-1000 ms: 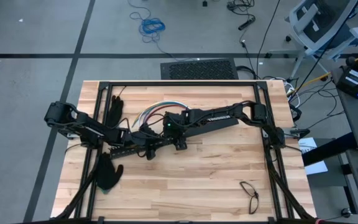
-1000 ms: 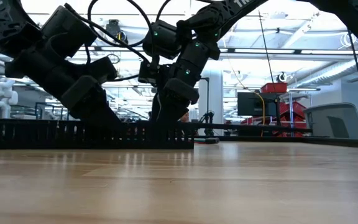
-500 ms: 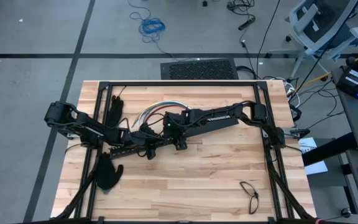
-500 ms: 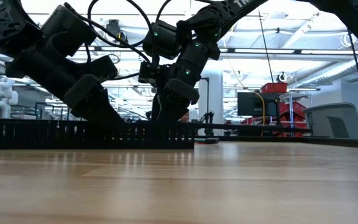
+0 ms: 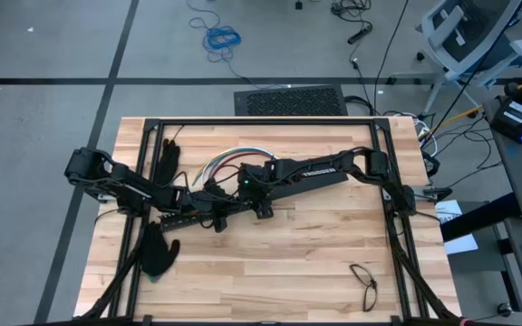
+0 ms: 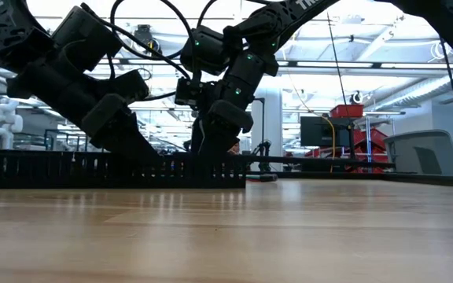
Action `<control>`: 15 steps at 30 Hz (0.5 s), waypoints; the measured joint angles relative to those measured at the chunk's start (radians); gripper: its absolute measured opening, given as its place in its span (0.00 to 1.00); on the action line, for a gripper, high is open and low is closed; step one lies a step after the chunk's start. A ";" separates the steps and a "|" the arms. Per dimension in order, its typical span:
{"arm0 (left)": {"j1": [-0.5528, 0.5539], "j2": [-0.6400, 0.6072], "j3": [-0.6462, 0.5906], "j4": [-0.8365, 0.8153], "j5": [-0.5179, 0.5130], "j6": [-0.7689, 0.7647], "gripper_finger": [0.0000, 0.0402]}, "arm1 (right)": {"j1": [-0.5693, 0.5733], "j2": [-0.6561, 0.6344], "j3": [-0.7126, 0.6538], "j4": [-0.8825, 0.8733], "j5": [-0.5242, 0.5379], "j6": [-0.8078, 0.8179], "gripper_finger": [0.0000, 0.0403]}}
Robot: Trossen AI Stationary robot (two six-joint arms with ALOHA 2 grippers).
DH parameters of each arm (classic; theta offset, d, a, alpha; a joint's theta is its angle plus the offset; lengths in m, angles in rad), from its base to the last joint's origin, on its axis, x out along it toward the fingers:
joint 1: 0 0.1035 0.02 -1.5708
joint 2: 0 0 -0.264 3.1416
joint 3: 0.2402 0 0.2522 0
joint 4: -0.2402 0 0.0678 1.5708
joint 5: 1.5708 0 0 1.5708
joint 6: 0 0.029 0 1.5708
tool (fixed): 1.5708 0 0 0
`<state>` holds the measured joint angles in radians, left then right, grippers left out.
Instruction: Ziptie cables
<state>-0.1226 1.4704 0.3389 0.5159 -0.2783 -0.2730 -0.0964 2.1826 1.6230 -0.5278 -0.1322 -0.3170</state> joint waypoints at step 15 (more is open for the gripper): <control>0.000 0.000 0.000 0.000 -0.004 0.000 0.52 | 0.000 0.000 0.001 -0.001 -0.001 -0.009 0.61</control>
<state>-0.1230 1.4700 0.3389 0.5156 -0.2821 -0.2726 -0.0963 2.1822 1.6241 -0.5293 -0.1333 -0.3260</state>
